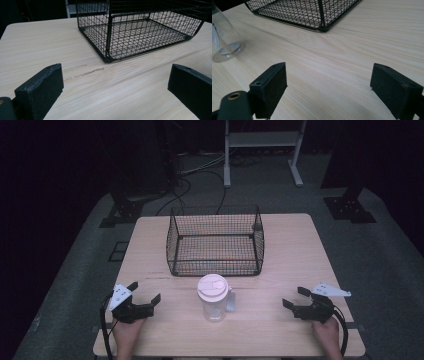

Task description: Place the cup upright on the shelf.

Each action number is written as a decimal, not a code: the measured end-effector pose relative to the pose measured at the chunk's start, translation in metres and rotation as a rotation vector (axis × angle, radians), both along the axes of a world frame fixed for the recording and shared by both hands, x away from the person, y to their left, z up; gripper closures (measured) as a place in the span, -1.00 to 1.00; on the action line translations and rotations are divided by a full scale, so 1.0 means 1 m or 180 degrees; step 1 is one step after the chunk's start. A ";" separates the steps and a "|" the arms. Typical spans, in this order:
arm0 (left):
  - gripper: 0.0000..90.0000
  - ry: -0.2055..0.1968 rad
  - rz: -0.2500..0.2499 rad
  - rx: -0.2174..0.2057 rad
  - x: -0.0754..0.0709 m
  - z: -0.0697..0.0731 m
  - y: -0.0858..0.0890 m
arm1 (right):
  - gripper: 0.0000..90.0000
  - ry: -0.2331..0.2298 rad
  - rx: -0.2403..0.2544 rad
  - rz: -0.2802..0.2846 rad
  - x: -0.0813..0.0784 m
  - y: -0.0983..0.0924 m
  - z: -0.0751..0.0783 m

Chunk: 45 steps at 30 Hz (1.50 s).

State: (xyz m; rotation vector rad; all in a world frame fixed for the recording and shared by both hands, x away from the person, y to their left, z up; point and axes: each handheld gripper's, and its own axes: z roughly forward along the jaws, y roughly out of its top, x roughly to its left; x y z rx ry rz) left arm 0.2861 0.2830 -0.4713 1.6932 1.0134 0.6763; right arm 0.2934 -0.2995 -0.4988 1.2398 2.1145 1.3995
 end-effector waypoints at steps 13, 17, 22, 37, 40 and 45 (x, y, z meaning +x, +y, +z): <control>-1.00 0.0006 -0.0062 0.0010 0.001 -0.001 -0.006 | -0.71 -0.0001 0.0005 0.0002 0.000 0.000 0.000; -1.00 0.0017 -0.0092 0.0015 0.001 -0.001 -0.007 | -0.71 -0.0008 0.0001 0.0011 0.000 0.000 0.000; -1.00 0.0004 -0.0133 0.0026 -0.001 0.000 -0.009 | -0.71 -0.0010 0.0000 0.0011 0.000 0.000 0.000; -1.00 -0.0043 -0.0401 0.0129 -0.006 0.003 -0.024 | -0.71 -0.0008 -0.0005 0.0003 0.000 0.000 0.000; -1.00 -0.0041 -0.0420 0.0161 -0.006 0.003 -0.026 | -0.71 -0.0009 -0.0001 0.0004 0.000 0.000 0.000; -1.00 -0.0033 -0.0478 0.0250 -0.007 0.003 -0.031 | -0.71 -0.0007 -0.0003 0.0003 0.000 0.000 0.000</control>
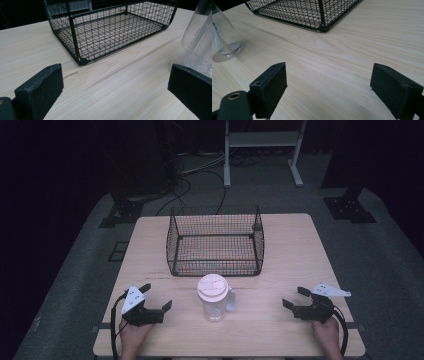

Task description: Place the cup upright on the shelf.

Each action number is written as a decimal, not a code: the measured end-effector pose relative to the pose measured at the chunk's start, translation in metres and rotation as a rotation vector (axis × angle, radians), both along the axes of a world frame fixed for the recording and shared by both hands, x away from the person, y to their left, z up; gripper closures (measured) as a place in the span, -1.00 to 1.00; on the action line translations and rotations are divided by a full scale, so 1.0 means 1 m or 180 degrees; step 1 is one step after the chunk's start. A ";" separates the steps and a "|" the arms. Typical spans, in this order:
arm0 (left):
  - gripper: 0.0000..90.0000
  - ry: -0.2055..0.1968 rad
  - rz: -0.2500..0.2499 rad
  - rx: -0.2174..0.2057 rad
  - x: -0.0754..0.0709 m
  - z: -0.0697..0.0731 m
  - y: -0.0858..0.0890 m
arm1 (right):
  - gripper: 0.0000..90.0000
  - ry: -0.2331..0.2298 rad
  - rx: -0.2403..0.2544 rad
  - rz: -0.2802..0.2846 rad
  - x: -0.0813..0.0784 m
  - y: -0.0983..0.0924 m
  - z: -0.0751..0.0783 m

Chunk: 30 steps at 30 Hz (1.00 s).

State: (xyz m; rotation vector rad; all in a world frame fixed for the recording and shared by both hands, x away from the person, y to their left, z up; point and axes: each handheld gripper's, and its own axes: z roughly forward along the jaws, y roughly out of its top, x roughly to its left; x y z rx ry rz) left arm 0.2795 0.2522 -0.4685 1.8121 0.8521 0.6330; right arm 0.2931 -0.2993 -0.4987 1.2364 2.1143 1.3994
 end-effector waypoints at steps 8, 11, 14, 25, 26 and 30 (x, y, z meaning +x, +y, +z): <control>-1.00 0.0042 -0.0114 0.0026 0.000 0.000 -0.006 | -0.71 0.0005 0.0006 -0.0011 0.000 0.000 0.000; -1.00 0.0018 -0.0187 0.0025 -0.002 0.002 -0.011 | -0.71 0.0006 0.0009 -0.0015 0.000 0.000 0.000; -1.00 0.0029 -0.0343 0.0006 -0.002 0.006 -0.016 | -0.71 0.0006 0.0005 -0.0012 0.000 0.000 0.000; -1.00 -0.0096 -0.0656 0.0028 -0.010 0.030 -0.032 | -0.71 0.0006 0.0006 -0.0010 0.000 -0.001 0.000; -1.00 -0.0082 -0.0707 -0.0001 -0.010 0.032 -0.033 | -0.71 0.0004 0.0007 -0.0010 0.000 -0.001 0.000; -1.00 -0.0082 -0.0853 -0.0005 -0.013 0.039 -0.038 | -0.71 0.0003 0.0009 -0.0010 0.000 -0.001 0.000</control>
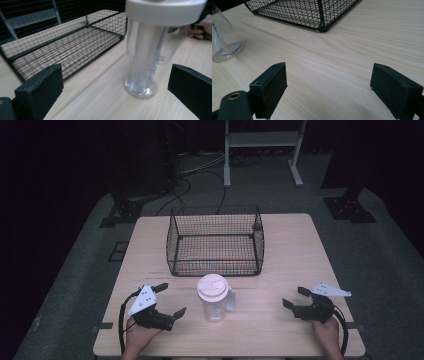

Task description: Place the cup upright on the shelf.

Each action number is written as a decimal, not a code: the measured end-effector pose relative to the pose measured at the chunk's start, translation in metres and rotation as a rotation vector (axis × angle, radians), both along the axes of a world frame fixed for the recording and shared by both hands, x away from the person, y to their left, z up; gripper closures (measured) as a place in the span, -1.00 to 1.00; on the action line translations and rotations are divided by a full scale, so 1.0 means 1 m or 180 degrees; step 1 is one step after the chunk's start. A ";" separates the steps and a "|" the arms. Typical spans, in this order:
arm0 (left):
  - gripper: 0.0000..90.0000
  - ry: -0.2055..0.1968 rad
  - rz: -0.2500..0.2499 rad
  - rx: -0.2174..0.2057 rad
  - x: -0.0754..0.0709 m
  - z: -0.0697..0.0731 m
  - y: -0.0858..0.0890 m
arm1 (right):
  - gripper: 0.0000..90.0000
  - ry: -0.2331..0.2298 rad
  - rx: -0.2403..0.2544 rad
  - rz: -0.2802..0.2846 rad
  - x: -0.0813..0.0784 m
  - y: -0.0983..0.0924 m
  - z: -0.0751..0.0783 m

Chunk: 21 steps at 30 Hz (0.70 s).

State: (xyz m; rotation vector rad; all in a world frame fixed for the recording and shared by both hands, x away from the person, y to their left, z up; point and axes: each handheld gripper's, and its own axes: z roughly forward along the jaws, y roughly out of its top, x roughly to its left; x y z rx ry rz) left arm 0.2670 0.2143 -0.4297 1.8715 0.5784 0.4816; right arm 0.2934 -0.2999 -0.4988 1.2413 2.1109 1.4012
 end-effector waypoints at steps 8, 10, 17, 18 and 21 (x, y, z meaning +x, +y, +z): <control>-1.00 -0.0005 -0.0173 0.0008 -0.002 0.016 -0.004 | -0.71 0.0001 -0.0001 0.0005 0.000 0.000 0.000; -1.00 -0.0007 -0.0207 -0.0004 -0.002 0.019 -0.004 | -0.71 0.0000 0.0002 0.0006 0.000 0.000 0.000; -1.00 0.0021 -0.0380 -0.0021 -0.003 0.030 -0.010 | -0.71 -0.0005 0.0010 0.0011 0.000 0.000 0.000; -1.00 0.0025 -0.0403 -0.0005 -0.003 0.032 -0.011 | -0.71 -0.0006 0.0010 0.0011 0.000 0.000 0.000; -1.00 0.0026 -0.0476 0.0025 -0.003 0.035 -0.016 | -0.71 -0.0007 0.0011 0.0014 0.000 0.000 0.000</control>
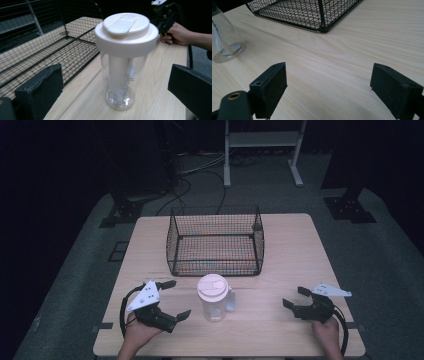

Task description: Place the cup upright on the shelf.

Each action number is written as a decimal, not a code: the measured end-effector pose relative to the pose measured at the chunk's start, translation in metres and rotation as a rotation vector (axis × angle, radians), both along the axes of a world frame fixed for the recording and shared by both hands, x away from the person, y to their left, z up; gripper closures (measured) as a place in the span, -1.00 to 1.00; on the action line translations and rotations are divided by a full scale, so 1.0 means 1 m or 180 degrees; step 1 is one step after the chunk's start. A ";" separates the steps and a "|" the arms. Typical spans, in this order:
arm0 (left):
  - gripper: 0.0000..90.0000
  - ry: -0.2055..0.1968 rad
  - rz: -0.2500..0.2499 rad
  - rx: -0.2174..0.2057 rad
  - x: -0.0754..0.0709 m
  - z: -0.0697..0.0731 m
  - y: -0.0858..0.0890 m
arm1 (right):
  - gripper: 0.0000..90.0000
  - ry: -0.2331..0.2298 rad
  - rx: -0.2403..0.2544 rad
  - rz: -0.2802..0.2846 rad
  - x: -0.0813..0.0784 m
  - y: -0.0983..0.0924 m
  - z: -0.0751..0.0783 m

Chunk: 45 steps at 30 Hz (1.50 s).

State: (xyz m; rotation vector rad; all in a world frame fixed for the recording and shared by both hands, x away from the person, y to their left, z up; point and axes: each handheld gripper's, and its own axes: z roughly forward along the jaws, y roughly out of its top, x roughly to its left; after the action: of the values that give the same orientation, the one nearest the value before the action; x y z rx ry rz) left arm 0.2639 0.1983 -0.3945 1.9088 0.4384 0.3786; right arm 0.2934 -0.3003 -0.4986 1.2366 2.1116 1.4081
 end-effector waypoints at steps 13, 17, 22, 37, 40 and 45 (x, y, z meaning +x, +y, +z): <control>-1.00 0.0000 -0.0168 0.0050 0.002 0.008 -0.014 | -0.71 -0.0024 0.0018 0.0017 0.000 0.000 0.000; -1.00 0.0017 -0.0189 0.0103 0.005 0.007 -0.018 | -0.71 -0.0026 0.0020 0.0020 0.000 0.000 0.000; -1.00 0.0101 -0.0226 0.0164 0.009 0.008 -0.025 | -0.71 -0.0029 0.0017 0.0022 0.000 0.000 0.000; -1.00 0.0135 -0.0328 0.0329 0.016 0.012 -0.044 | -0.71 -0.0024 0.0022 0.0033 -0.001 0.000 0.000; -1.00 0.0151 -0.0338 0.0369 0.018 0.012 -0.047 | -0.71 -0.0035 0.0020 0.0038 0.000 0.000 0.000; -1.00 0.0185 -0.0335 0.0408 0.024 0.010 -0.051 | -0.71 -0.0037 0.0026 0.0040 0.000 0.000 0.000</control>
State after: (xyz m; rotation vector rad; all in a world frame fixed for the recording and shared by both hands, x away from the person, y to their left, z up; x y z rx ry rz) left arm 0.2882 0.1470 -0.3840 2.0624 0.3573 0.2884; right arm 0.2932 -0.3005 -0.4986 1.2173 2.1118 1.4271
